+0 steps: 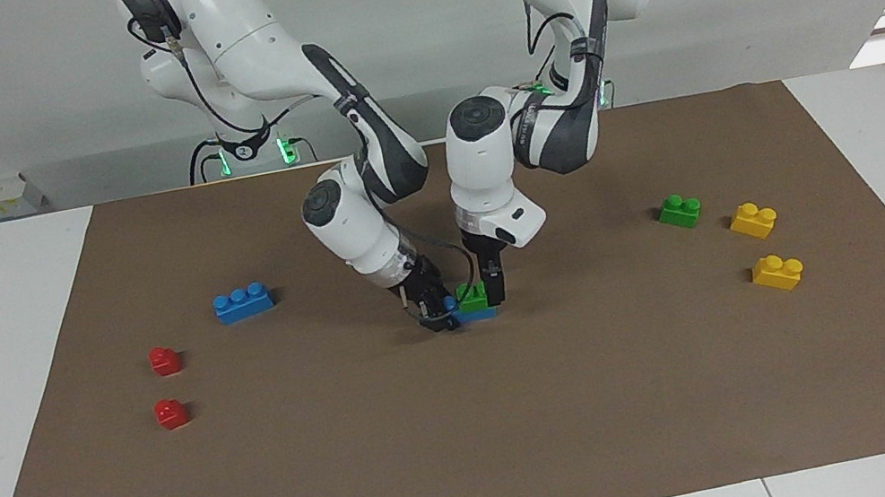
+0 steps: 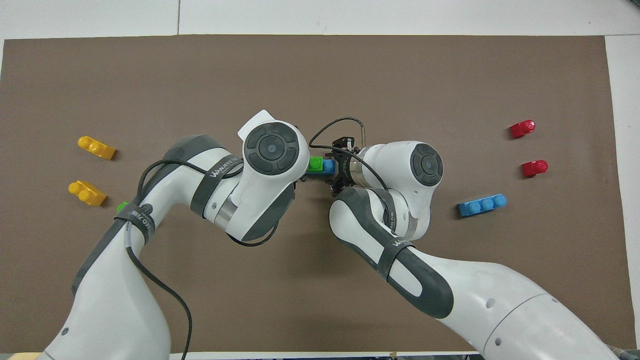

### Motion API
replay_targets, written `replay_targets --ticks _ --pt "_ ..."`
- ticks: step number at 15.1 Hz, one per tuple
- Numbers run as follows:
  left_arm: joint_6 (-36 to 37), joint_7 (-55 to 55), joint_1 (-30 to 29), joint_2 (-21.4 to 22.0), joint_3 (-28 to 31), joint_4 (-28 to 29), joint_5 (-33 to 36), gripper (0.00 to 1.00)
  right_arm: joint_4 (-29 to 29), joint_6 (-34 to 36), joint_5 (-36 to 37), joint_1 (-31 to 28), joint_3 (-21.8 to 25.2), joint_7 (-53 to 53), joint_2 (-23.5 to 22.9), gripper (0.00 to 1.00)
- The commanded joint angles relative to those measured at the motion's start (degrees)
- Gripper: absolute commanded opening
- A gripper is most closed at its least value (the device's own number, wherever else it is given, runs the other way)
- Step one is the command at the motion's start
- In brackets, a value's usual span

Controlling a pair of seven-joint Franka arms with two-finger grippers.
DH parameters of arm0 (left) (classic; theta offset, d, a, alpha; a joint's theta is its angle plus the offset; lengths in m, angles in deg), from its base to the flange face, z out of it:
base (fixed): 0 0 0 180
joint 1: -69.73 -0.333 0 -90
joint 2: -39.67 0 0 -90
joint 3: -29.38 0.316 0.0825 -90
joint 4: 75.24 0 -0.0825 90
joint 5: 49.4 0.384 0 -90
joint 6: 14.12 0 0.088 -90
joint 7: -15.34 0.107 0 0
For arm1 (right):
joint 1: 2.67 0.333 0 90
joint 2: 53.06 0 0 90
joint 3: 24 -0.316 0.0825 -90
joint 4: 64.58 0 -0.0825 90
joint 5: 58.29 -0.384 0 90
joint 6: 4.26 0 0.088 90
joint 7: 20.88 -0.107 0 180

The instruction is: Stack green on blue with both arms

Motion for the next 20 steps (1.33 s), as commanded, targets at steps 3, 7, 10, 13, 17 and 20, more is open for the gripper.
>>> replay_targets --ticks 3,7,10,13,17,20 --pt "3.31 7.72 -6.25 6.58 -0.27 3.81 0.6 1.0 -0.13 3.66 -1.33 -3.5 0.13 3.73 0.6 0.86" --pt "6.28 16.74 -11.0 9.13 -0.18 3.72 0.6 1.0 0.4 12.28 -1.33 -10.52 0.22 10.76 3.41 0.88" --pt "9.28 31.59 -15.48 10.71 -0.27 3.72 0.16 1.0 1.01 17.9 -0.2 -15.71 0.3 15.68 5.87 0.88" --pt "11.83 43.03 -19.09 12.2 -0.18 3.46 -0.02 1.0 6.8 25.98 2.44 -20.19 0.48 19.21 6.06 0.91" --pt "15.34 61.89 -25.32 15.01 -0.27 3.46 -0.1 1.0 11.73 31.97 11.21 -22.4 0.39 24.46 7.45 0.92" --pt "17.98 80.69 -31.03 18.09 -0.1 3.46 -3.44 1.0 12.88 35.49 16.84 -23.11 0.66 34.91 10.88 0.97"
